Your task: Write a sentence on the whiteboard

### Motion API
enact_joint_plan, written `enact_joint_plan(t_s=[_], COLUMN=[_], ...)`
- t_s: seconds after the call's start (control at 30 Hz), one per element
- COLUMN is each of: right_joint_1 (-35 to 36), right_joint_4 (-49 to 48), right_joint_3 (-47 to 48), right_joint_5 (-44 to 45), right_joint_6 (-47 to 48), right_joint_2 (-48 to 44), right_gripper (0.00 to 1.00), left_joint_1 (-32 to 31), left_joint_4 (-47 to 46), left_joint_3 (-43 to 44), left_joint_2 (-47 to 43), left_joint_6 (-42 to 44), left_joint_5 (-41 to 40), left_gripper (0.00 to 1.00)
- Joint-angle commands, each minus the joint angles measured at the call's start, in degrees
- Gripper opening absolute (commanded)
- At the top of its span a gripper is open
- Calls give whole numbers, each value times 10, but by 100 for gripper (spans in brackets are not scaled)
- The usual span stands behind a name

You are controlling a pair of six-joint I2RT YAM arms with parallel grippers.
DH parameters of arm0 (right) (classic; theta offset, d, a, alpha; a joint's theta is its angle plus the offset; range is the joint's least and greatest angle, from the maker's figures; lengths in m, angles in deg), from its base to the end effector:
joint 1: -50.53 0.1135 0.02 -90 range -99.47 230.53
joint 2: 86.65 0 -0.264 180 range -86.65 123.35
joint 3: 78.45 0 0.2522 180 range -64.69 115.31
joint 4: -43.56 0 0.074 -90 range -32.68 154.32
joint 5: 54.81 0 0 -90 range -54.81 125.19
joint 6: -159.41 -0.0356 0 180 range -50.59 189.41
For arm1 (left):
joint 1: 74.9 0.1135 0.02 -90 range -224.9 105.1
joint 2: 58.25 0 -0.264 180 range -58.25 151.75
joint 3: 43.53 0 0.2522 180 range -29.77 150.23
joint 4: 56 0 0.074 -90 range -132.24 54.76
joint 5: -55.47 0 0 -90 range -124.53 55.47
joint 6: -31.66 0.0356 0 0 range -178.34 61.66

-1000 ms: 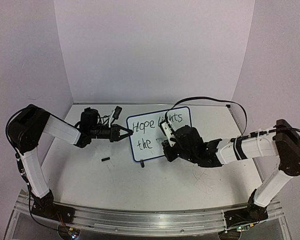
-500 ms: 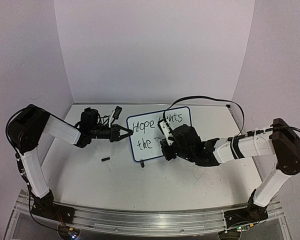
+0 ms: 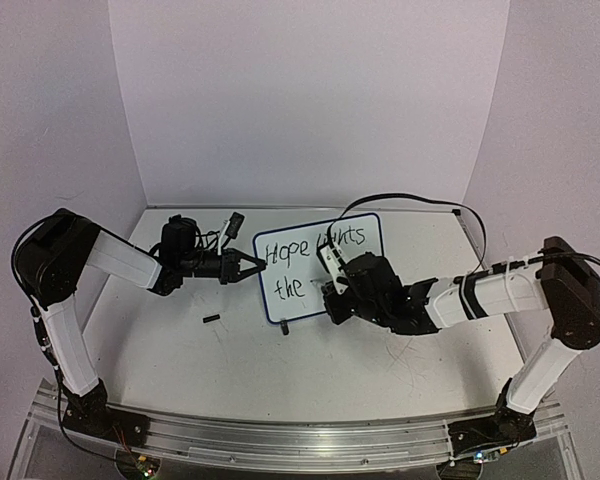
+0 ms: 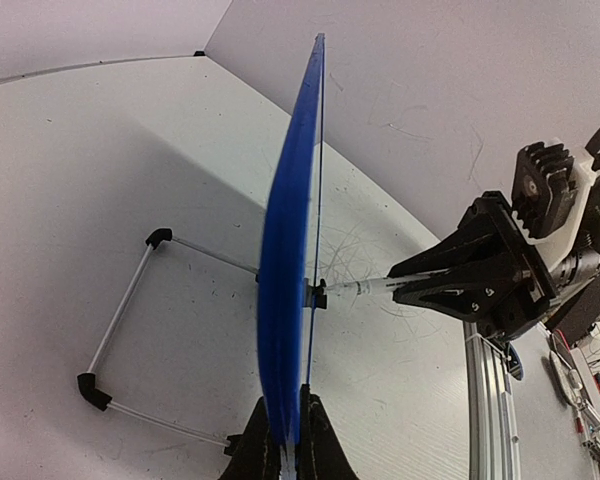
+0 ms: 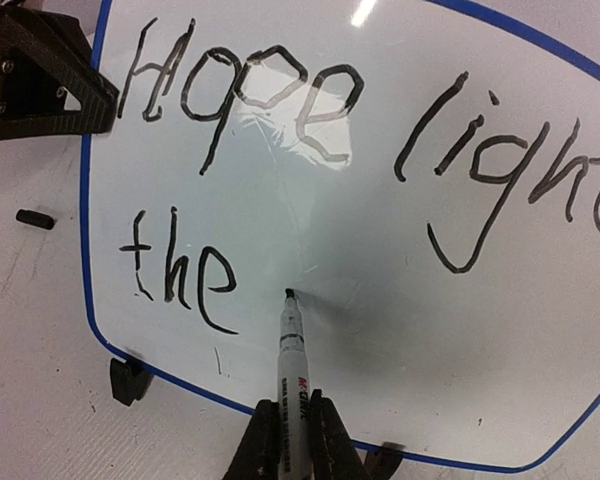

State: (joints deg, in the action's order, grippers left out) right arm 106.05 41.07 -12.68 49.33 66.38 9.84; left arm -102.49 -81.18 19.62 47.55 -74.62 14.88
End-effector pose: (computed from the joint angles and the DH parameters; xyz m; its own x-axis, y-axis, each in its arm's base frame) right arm 0.2123 0.2937 0.1956 -0.3032 -0.3510 -0.8859 -0.6624 0.7460 -0.0688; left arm 0.3155 -0.1953 0.1675 -0.5198 0.0659 -0.8517 0.8309 0.2705 -0.4862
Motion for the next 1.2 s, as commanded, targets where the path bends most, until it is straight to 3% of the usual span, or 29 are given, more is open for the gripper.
enact_joint_plan(t_s=[0.0, 0.5, 0.83, 1.17], right_joint_1=[9, 14, 13, 6], right_joint_4=[4, -3, -20, -14], right_joint_3=[-18, 1, -11, 31], right_joint_5=[8, 55, 27, 36], right_joint_6=[-24, -29, -8, -6], right_joint_2=[0, 6, -32, 14], right_gripper=[0, 0, 0, 0], left_joint_1=[-8, -9, -9, -9], left_joint_4=[57, 57, 58, 60], left_joint_3=[2, 3, 3, 4], left_joint_2=[4, 4, 5, 3], left_joint_6=[38, 39, 40, 41], left_joint_5=[-26, -27, -26, -28], left_gripper=[0, 0, 0, 0])
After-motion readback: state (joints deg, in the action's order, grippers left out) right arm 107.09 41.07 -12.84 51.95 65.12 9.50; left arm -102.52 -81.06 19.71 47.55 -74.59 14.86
